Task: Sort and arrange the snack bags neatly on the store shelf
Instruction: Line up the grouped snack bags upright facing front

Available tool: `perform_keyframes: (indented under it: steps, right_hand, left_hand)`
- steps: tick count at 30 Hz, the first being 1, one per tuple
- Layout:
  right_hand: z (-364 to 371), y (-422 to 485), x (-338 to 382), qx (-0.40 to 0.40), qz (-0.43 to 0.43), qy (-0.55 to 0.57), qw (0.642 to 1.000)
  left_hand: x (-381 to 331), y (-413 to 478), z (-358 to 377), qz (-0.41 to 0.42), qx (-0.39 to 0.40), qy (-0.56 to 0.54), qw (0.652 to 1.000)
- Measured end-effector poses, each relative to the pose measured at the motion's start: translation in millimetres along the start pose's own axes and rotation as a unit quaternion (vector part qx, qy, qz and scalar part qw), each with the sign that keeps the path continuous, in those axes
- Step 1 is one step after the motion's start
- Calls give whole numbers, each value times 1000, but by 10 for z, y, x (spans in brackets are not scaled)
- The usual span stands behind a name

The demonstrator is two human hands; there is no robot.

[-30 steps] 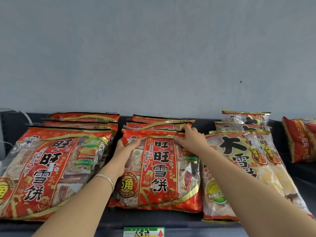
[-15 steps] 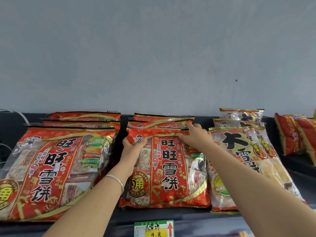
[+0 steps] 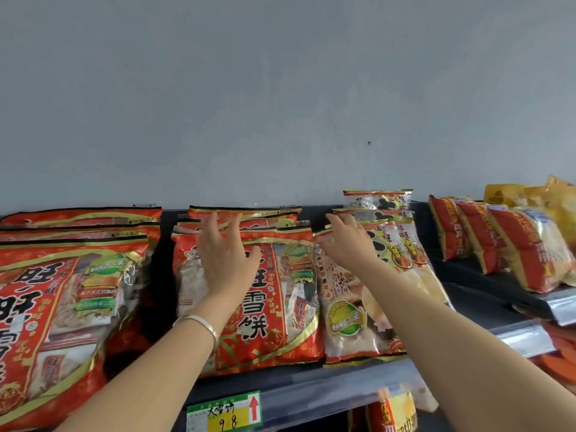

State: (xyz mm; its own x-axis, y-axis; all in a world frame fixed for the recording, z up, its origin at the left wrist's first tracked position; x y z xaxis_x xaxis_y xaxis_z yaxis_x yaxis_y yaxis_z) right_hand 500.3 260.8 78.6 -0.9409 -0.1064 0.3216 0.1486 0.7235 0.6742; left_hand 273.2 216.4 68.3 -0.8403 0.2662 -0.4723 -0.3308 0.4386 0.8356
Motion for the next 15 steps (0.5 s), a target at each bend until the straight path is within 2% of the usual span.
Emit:
perform_keyframes:
  steps: [4,8,12,15]
  right_hand:
    - [-232,31,-504,-42,29,-14,999]
    - [-412,109,-1140,-52,71,12,996]
    - [-450,214,-1726,-16,114,46,992]
    - [-277,235,-2049,39,172,128,976]
  left_hand:
    - [-604,-261,411,17,107,-165,980]
    - [-1213,-586,791,24,171,-205,963]
    - [-1567,-761,1073,31,148,-164,975]
    - [-1668,-843,1248,70,135,-9,988]
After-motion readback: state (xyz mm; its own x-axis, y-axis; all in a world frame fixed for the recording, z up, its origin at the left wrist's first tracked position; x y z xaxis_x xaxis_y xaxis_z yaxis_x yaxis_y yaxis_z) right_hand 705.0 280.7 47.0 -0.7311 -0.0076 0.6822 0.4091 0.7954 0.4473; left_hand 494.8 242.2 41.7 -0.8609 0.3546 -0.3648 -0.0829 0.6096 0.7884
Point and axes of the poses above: each hand's wrist, its own y-axis towards the middle knuckle, its own z-axis out of the palm, x = y × z, the point moved 7 cm from there along y, towards the middle knuckle, and after that the axes turned 14 degrees about -x, right-handed, at the moved point
